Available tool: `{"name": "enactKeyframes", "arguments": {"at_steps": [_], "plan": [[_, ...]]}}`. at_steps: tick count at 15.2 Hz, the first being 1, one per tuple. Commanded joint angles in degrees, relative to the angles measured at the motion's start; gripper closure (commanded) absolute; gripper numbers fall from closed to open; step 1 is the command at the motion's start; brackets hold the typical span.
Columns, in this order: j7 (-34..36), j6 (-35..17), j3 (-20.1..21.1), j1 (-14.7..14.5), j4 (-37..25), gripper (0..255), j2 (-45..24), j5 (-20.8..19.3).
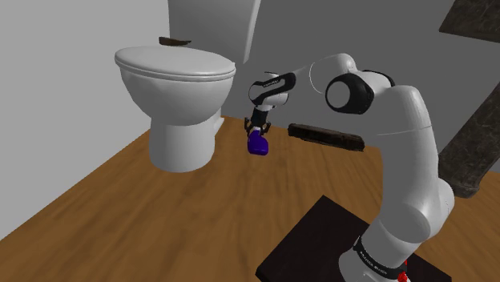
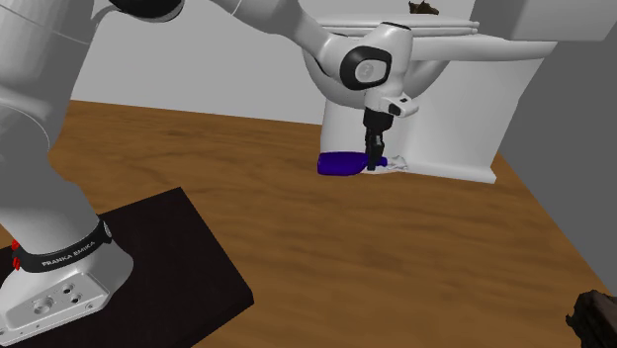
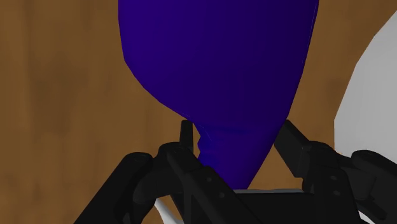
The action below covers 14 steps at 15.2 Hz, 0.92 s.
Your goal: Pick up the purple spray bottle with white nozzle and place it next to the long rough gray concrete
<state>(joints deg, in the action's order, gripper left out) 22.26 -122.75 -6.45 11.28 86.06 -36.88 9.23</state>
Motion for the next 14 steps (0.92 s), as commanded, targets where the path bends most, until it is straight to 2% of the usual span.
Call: {"name": "enactKeyframes", "arguments": {"at_steps": [1, 7, 14], "plan": [[0.10, 0.74, -0.05, -0.03, -0.22, 255, 0.52, -0.09], [-6.68, -2.13, -1.40, 4.50, 8.33, 255, 5.67, 0.49], [-14.99, -3.81, -3.30, 10.17, 14.47, 255, 9.44, 1.16]]}}
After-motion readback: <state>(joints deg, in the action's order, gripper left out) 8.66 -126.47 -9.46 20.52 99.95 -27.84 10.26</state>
